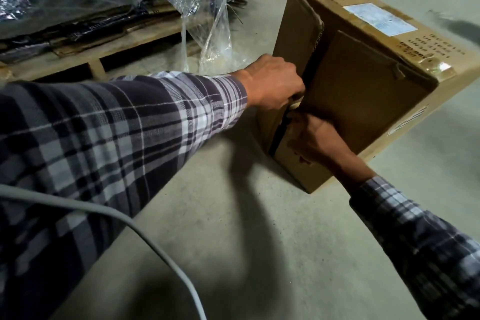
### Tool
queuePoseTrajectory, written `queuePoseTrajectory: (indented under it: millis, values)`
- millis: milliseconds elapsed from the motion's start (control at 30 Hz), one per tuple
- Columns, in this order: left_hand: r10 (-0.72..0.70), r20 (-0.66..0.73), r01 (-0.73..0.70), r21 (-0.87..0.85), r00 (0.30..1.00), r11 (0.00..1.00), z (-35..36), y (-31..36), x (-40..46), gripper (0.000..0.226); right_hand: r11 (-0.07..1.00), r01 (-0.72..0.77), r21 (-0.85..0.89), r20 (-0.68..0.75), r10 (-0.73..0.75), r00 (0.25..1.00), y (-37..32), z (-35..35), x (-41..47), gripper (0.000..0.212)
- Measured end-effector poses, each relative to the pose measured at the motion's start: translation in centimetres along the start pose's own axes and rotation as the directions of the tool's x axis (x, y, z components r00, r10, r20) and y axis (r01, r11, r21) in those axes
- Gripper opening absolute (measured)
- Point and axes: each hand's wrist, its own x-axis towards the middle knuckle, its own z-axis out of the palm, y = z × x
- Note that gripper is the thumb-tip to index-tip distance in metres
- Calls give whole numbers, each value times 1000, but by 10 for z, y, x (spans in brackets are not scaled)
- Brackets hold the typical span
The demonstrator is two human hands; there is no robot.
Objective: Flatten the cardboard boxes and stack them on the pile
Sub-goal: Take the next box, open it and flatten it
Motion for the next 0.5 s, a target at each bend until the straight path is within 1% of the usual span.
queuePoseTrajectory:
  millis: [67, 133, 200, 267, 300, 367, 433, 500]
  values:
    - [9, -4, -9, -13, 1000, 1000, 4, -3, -3, 24, 993, 43, -111, -42, -48, 998, 6, -6, -4, 62]
    - [5, -2, -5, -38, 1000, 999, 7, -5, -3, 26, 959, 60, -278, -75, -84, 994, 6, -12, -9, 69]
    - [1, -3, -1, -49, 1000, 999, 7, -6, -3, 26, 923, 68, -380, -97, -113, 989, -4, -19, -17, 71]
    - [-3, -7, 2, -57, 1000, 998, 6, -5, -3, 24, 907, 41, -418, -154, -115, 981, -20, -29, -26, 67]
    - [-7, -5, 7, -57, 1000, 998, 5, -5, -4, 23, 894, 33, -447, -180, -126, 975, -26, -32, -29, 69]
    - [-20, 18, 21, -54, 1000, 998, 5, -6, -5, 21, 872, 50, -487, -231, -184, 956, -37, -39, -37, 82]
    - [-33, 57, 37, -63, 998, 997, 5, -8, -7, 23, 882, 67, -466, -308, -233, 923, -49, -51, -46, 98]
    - [-41, 93, 48, -78, 995, 996, 6, -10, -9, 24, 895, 40, -444, -399, -237, 886, -59, -65, -50, 108]
